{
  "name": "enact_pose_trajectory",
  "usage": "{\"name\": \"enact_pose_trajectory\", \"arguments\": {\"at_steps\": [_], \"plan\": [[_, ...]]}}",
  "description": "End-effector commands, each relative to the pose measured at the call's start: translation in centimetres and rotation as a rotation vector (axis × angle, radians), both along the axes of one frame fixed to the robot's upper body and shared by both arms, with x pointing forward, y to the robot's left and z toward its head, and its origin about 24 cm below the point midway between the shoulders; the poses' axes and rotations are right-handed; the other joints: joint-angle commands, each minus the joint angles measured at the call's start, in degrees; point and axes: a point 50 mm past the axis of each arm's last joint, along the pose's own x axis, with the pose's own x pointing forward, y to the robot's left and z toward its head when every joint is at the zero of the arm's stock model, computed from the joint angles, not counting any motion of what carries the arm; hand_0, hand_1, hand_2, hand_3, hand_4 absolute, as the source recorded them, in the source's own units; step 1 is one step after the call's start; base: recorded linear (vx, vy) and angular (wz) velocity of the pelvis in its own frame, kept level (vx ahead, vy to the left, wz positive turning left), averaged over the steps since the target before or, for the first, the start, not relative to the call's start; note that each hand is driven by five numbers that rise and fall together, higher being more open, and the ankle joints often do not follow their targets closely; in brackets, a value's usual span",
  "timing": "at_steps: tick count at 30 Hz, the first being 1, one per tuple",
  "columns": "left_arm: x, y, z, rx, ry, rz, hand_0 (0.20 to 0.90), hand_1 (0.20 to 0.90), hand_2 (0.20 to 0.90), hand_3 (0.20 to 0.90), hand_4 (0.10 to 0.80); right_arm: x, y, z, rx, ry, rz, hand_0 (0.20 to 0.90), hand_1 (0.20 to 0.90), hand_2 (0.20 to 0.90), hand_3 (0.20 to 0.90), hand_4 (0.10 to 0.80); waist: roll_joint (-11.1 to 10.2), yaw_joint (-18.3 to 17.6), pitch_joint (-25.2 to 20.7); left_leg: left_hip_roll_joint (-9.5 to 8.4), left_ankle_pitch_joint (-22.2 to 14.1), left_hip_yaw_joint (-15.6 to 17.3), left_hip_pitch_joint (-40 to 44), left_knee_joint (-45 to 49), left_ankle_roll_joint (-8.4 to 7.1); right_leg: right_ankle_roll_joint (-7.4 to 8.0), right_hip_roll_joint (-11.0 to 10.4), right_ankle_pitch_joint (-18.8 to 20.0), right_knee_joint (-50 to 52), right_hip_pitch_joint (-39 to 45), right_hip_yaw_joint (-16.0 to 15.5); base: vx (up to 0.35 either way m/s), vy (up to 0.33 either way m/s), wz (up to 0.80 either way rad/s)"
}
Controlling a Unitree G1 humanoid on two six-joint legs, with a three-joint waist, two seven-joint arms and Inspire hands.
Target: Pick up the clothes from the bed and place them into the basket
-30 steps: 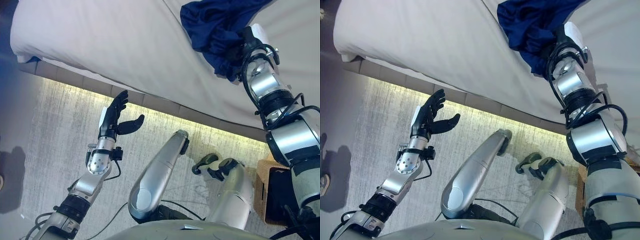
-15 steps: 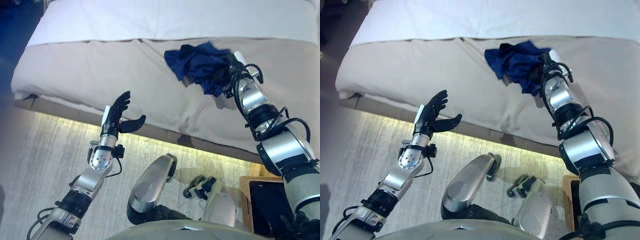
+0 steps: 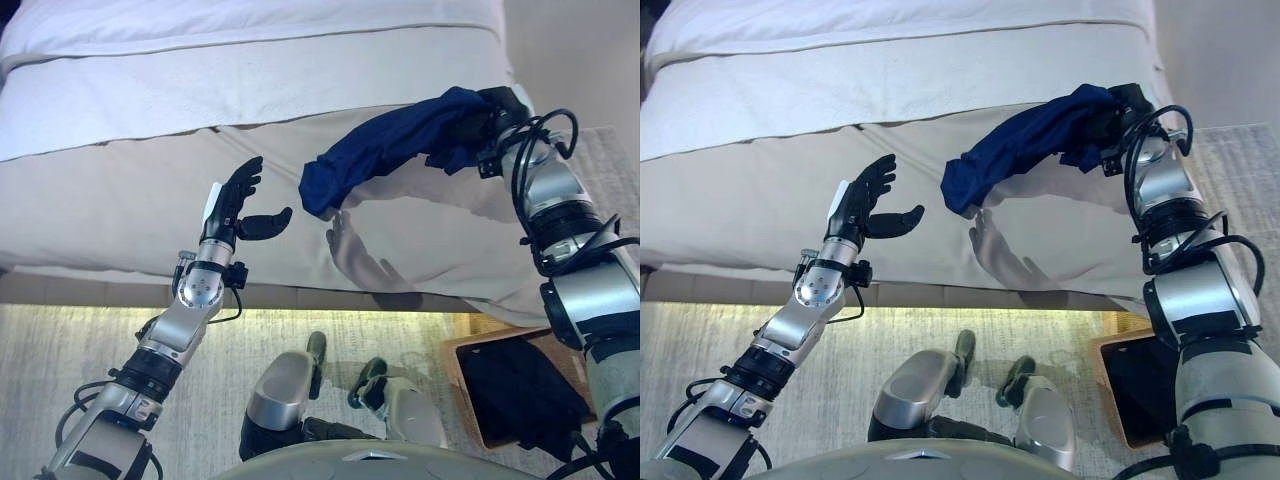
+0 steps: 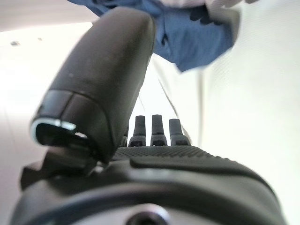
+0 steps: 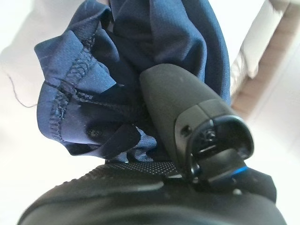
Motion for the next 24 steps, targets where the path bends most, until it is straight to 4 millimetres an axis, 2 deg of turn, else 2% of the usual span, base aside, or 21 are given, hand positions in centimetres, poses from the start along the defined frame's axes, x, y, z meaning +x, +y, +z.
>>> {"name": "enact_pose_trajectory", "arguments": {"at_steps": [1, 7, 13, 17, 20, 23, 24], "plan": [[-0.6, 0.0, -1.0, 0.000, -0.008, -0.001, 0.900, 0.900, 0.900, 0.900, 0.800, -0.4, 0.0, 2.9, -0.040, -0.151, 0.065, 0.300, 0.300, 0.300, 0.200, 0.100, -1.6, -1.8, -14.9, 4.42, -1.5, 0.9, -3.1, 0.6, -3.05, 1.64, -0.5, 2.7, -4.3, 2.0, 0.5, 0.024, -0.021, -0.15], [-1.0, 0.6, -1.7, 0.023, 0.017, -0.001, 0.900, 0.900, 0.900, 0.900, 0.800, -1.3, -1.7, 3.7, 0.028, -0.250, 0.015, 0.300, 0.300, 0.300, 0.200, 0.100, -2.2, -3.3, -17.1, 4.58, 1.0, 1.5, -0.2, -5.7, -3.45, 2.75, 1.1, 5.7, -10.2, 3.8, 1.7, -0.003, -0.037, -0.13], [-1.3, 1.4, -2.1, 0.046, 0.018, 0.002, 0.900, 0.900, 0.900, 0.900, 0.800, -3.2, -3.7, 6.5, 0.013, -0.373, -0.012, 0.300, 0.300, 0.300, 0.200, 0.100, -2.6, -6.5, -19.2, 4.56, 2.6, 3.5, 2.4, -12.2, -3.37, 3.93, 2.7, 7.9, -14.6, 4.0, 4.1, -0.036, -0.012, -0.16], [-1.4, 1.6, -2.4, 0.050, 0.020, -0.004, 0.900, 0.900, 0.900, 0.900, 0.800, -4.4, -5.0, 7.7, 0.005, -0.415, -0.043, 0.300, 0.300, 0.300, 0.200, 0.100, -3.0, -8.5, -20.0, 4.77, 2.9, 5.0, 3.6, -14.2, -3.35, 4.34, 3.6, 8.9, -16.5, 4.0, 5.8, -0.025, -0.005, -0.21], [-1.5, 1.6, -2.7, 0.049, 0.018, -0.014, 0.900, 0.900, 0.900, 0.900, 0.800, -5.6, -6.6, 8.3, -0.003, -0.430, -0.073, 0.300, 0.300, 0.300, 0.200, 0.100, -3.5, -10.5, -20.6, 4.82, 2.7, 5.6, 4.3, -14.5, -3.42, 4.49, 4.6, 9.8, -18.1, 3.9, 8.0, -0.007, 0.003, -0.36], [-1.7, 2.1, -3.0, 0.043, 0.018, 0.014, 0.900, 0.900, 0.900, 0.900, 0.800, -6.3, -7.5, 8.4, -0.013, -0.423, -0.070, 0.300, 0.300, 0.300, 0.200, 0.100, -4.3, -11.7, -20.7, 3.17, 0.6, 3.1, 3.9, -11.6, -2.68, 4.21, 5.3, 10.4, -18.9, 3.6, 12.7, 0.035, -0.002, -0.45], [-1.9, 2.5, -3.1, 0.039, 0.016, 0.037, 0.900, 0.900, 0.900, 0.900, 0.800, -6.4, -7.6, 8.3, -0.015, -0.420, -0.060, 0.300, 0.300, 0.300, 0.200, 0.100, -4.5, -11.7, -20.5, 2.33, -0.1, 1.0, 3.6, -10.5, -2.21, 4.27, 5.5, 10.9, -19.2, 3.5, 14.7, 0.055, -0.016, -0.54]]}}
